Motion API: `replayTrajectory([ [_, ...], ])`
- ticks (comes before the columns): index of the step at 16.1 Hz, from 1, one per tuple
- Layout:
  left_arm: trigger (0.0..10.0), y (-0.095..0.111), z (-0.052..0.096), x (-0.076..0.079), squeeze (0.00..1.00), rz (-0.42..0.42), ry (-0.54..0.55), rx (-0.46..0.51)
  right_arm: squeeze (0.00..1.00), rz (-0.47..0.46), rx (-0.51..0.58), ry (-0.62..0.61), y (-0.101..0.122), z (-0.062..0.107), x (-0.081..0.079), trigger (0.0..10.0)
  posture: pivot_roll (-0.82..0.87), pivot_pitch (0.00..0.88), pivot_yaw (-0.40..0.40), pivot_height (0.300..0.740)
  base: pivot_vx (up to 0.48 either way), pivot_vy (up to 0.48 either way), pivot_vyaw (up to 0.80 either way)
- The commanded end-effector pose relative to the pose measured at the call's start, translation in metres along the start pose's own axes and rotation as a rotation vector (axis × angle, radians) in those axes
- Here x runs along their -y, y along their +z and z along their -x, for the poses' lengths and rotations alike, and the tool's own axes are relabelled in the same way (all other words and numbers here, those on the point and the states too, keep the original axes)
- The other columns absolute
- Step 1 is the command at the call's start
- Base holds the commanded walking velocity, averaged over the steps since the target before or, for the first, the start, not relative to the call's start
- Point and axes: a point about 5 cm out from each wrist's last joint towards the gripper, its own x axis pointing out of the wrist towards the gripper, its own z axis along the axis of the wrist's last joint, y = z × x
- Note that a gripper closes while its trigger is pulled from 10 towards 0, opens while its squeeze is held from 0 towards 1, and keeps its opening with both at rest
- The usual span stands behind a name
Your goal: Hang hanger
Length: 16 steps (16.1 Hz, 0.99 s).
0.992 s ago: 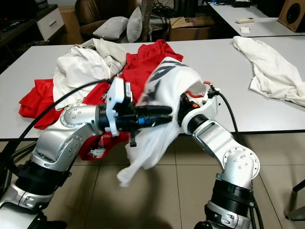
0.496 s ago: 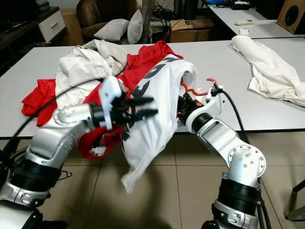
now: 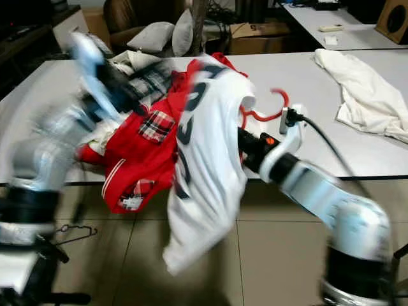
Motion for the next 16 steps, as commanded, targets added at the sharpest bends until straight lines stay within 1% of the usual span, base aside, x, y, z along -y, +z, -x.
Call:
replayTrajectory([
  [1, 10.0, 0.009, 0.008, -0.017, 0.00, -0.053, 0.052, -0.007, 0.00, 0.128, -0.072, 0.144, -0.003, 0.008, -0.018, 10.0, -0.11, 0.000, 0.073, 0.740, 0.000, 0.000, 0.00],
  [4, 10.0, 0.018, 0.020, -0.034, 0.00, -0.113, 0.093, -0.031, 0.00, 0.295, -0.119, 0.244, -0.001, 0.026, -0.024, 10.0, -0.10, 0.000, 0.068, 0.740, 0.000, 0.000, 0.00],
  [5, 10.0, 0.022, 0.031, -0.041, 0.00, -0.121, 0.120, -0.045, 0.00, 0.407, -0.176, 0.309, 0.001, 0.039, -0.028, 10.0, -0.10, 0.000, 0.070, 0.740, 0.000, 0.000, 0.00],
  [6, 10.0, 0.021, 0.038, -0.041, 0.00, -0.101, 0.133, -0.058, 0.00, 0.445, -0.211, 0.327, 0.002, 0.044, -0.030, 10.0, -0.09, 0.000, 0.072, 0.740, 0.000, 0.000, 0.00],
  [7, 10.0, 0.016, 0.050, -0.038, 0.00, -0.077, 0.133, -0.082, 0.00, 0.486, -0.261, 0.351, 0.001, 0.050, -0.032, 10.0, -0.09, 0.000, 0.070, 0.740, 0.000, 0.000, 0.00],
  [9, 10.0, 0.002, 0.069, -0.027, 0.00, -0.069, 0.121, -0.155, 0.00, 0.505, -0.289, 0.393, -0.004, 0.055, -0.036, 10.0, -0.08, 0.000, 0.060, 0.740, 0.000, 0.000, 0.00],
  [10, 10.0, -0.010, 0.087, -0.014, 0.00, -0.061, 0.110, -0.228, 0.00, 0.557, -0.305, 0.413, -0.010, 0.056, -0.037, 10.0, -0.06, 0.000, 0.047, 0.740, 0.000, 0.000, 0.00],
  [11, 10.0, -0.017, 0.101, -0.003, 0.00, -0.040, 0.097, -0.276, 0.00, 0.618, -0.318, 0.432, -0.016, 0.055, -0.038, 10.0, -0.05, 0.000, 0.038, 0.740, 0.000, 0.000, 0.80],
  [14, 10.0, -0.033, 0.121, 0.016, 0.00, 0.001, 0.102, -0.398, 0.00, 0.629, -0.334, 0.444, -0.026, 0.052, -0.038, 10.0, -0.03, 0.000, 0.023, 0.740, 0.000, 0.000, 0.80],
  [15, 10.0, -0.041, 0.130, 0.027, 0.00, 0.026, 0.131, -0.444, 0.00, 0.623, -0.322, 0.412, -0.031, 0.046, -0.034, 10.0, 0.00, 0.000, 0.005, 0.740, 0.000, 0.000, 0.80],
  [16, 10.0, -0.043, 0.133, 0.032, 0.00, 0.036, 0.148, -0.455, 0.00, 0.616, -0.315, 0.404, -0.034, 0.045, -0.033, 10.0, 0.00, 0.000, 0.005, 0.740, 0.000, 0.000, 0.80],
])
